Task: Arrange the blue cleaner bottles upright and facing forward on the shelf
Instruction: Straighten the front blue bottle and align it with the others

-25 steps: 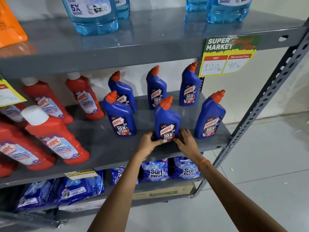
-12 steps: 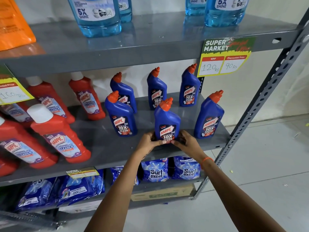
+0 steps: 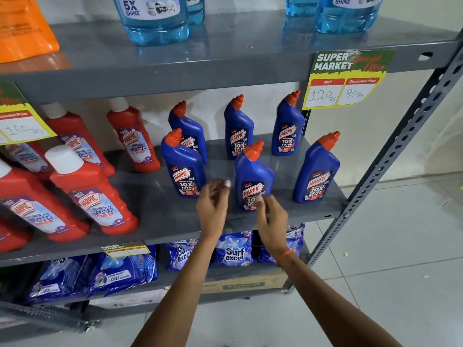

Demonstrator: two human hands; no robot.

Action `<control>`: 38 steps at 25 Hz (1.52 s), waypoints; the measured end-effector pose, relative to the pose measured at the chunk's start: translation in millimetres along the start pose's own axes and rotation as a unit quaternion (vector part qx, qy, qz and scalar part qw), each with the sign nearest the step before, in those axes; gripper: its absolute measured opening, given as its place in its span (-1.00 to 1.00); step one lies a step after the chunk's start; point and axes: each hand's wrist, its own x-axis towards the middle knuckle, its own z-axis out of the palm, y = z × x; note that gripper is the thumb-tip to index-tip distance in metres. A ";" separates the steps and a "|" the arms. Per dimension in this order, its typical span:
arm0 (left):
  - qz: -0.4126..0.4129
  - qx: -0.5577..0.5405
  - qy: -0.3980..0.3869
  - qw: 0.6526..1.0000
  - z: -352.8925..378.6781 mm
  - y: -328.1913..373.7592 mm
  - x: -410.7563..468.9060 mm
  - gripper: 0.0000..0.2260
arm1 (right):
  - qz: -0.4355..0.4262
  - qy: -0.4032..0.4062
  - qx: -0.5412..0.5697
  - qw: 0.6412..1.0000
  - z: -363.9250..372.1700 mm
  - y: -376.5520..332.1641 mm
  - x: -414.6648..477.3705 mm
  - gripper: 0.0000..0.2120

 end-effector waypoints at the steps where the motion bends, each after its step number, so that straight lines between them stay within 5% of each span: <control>1: 0.058 -0.003 0.077 0.995 -5.7 3.9 -2.4 -0.71 | -0.022 -0.025 0.007 0.999 12.8 -12.7 -1.0 -0.71; 3: 0.123 0.011 0.156 0.980 -20.4 9.3 2.5 -0.77 | -0.064 -0.067 0.011 0.996 41.7 -36.5 3.2 -0.71; 6: 0.062 -0.026 0.191 0.979 -44.1 -3.1 29.0 -0.60 | -0.110 -0.103 0.014 0.989 85.5 -53.2 6.8 -0.85; 11: -0.054 0.016 0.079 0.995 -84.4 -53.2 64.7 -0.17 | -0.009 -0.124 -0.032 0.992 140.3 -24.2 7.4 -0.55; 17: -0.108 -0.068 -0.103 0.986 -108.4 -42.8 88.5 -0.57 | 0.057 -0.242 -0.034 0.968 139.6 -0.2 51.3 -0.49; 38: -0.085 0.013 -0.075 0.993 -133.6 -50.8 24.4 -0.71 | 0.018 -0.288 -0.056 0.956 102.8 -4.7 1.3 -0.54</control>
